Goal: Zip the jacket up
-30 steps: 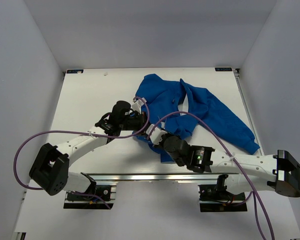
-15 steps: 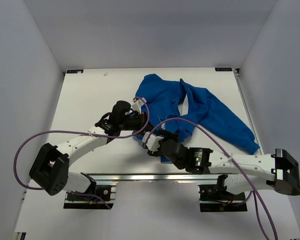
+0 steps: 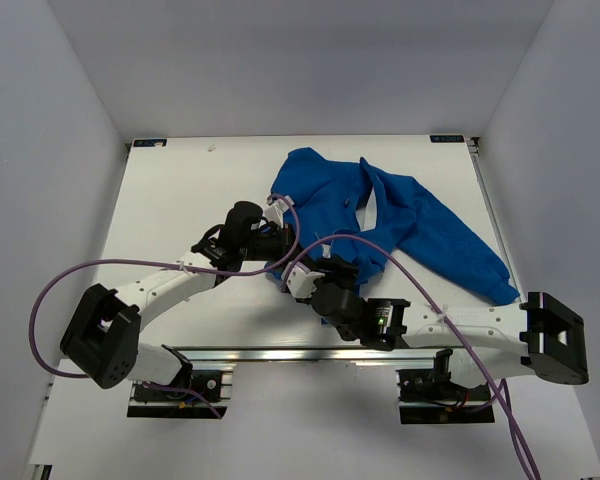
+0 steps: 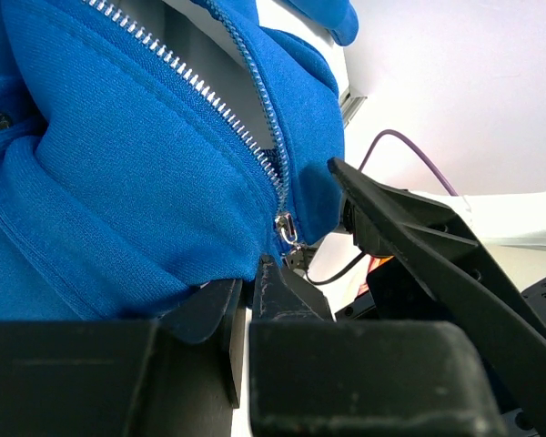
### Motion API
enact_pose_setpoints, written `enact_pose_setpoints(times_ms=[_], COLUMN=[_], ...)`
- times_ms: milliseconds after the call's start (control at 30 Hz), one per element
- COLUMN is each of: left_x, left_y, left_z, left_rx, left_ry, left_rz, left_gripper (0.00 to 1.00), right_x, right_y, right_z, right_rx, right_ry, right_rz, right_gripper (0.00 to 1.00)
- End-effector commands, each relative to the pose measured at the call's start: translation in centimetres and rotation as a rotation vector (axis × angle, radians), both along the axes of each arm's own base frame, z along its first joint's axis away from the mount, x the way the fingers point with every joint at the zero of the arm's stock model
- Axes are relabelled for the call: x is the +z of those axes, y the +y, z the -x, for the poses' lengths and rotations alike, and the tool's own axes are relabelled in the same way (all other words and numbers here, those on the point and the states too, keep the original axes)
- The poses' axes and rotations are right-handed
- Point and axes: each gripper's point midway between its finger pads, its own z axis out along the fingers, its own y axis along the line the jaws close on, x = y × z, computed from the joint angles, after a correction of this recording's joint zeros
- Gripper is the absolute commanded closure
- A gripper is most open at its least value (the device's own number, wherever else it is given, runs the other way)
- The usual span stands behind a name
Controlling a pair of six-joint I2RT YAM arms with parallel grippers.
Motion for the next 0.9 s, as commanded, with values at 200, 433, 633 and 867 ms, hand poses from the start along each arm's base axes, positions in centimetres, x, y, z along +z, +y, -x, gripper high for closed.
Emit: enact_pose_setpoints(times_ms=[200,433,633,867], left_x=[1.6,1.5,1.6,1.8], left_y=[-0.4,-0.3,-0.4,-0.3], left_z=[-0.4,-0.4,-0.3,-0.3], left_rx=[-0.015,-0.009,-0.011,-0.011], left_ry=[-0.039,-0.039,-0.040,-0.046], left_rz=[0.029,0.024,0.027,0.030], left_gripper=[1.00,1.00,1.00,1.00], right_x=[2.8,3.9,4.6,3.1], right_y=[-0.3,0.2,0.6,1.2], right_z=[-0.2,0.5,1.0,1.3], right_rx=[-0.044,0.005,0.034,0.079], right_ry=[-0.039,0.010,0.039,0.114], right_rz=[-0.122,-0.200,-0.247,-0.206], right_gripper=[0.38,0.41,0.44,0.60])
